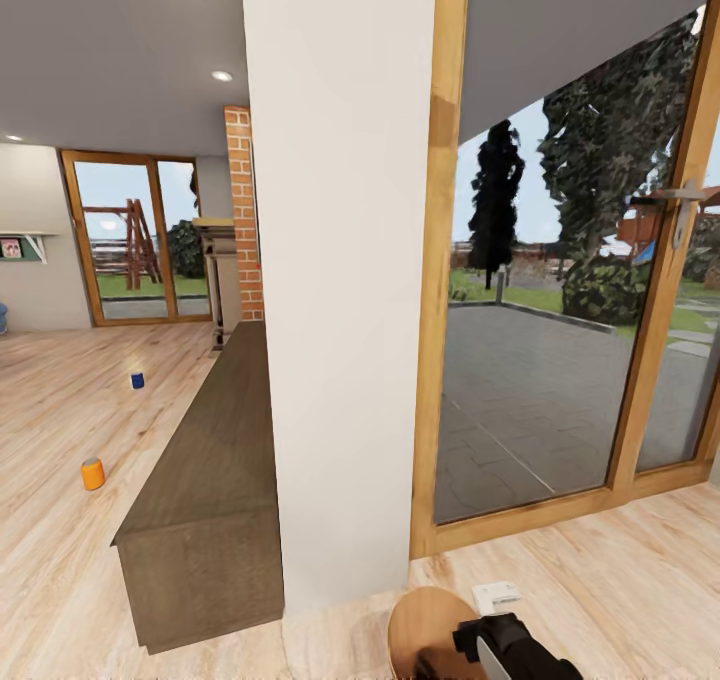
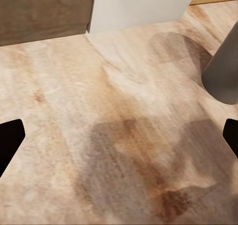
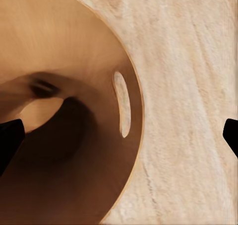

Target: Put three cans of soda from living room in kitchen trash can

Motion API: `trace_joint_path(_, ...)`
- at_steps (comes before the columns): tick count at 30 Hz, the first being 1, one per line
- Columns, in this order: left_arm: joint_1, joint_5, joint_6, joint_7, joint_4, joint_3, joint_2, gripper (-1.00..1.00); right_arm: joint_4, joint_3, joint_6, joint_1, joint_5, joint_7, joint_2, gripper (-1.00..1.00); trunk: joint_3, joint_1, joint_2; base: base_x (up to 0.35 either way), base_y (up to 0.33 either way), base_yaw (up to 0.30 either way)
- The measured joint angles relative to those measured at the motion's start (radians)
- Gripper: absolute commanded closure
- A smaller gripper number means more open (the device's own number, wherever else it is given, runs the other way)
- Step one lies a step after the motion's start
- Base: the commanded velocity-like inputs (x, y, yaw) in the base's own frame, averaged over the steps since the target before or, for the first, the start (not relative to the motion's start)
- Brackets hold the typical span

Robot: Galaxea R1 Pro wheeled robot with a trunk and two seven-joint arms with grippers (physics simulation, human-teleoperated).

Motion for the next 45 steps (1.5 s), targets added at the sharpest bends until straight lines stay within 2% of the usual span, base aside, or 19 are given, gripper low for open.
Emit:
trace_joint_path(9,0.000,0.000,0.000,0.000,-0.002,0.000,0.000,-1.00,0.000,-0.003,0.000,0.000,-0.004,0.022,-0.023,-1.00,0.000,0.000,0.000,0.000,0.000,0.000)
trace_joint_path(24,0.000,0.000,0.001,0.000,-0.005,0.000,-0.001,-1.00,0.000,-0.005,0.000,0.000,-0.001,0.033,-0.037,-1.00,0.000,0.000,0.000,0.000,0.000,0.000)
trace_joint_path(33,0.000,0.000,0.001,0.000,-0.006,0.000,-0.001,-1.00,0.000,-0.005,-0.001,0.000,-0.001,0.033,-0.040,-1.00,-0.035,0.004,-0.002,0.000,0.000,0.000)
trace_joint_path(45,0.000,0.000,0.001,0.000,-0.006,-0.001,-0.001,-1.00,0.000,-0.004,-0.002,0.000,0.000,0.033,-0.040,-1.00,-0.035,0.004,-0.002,0.000,0.000,0.000)
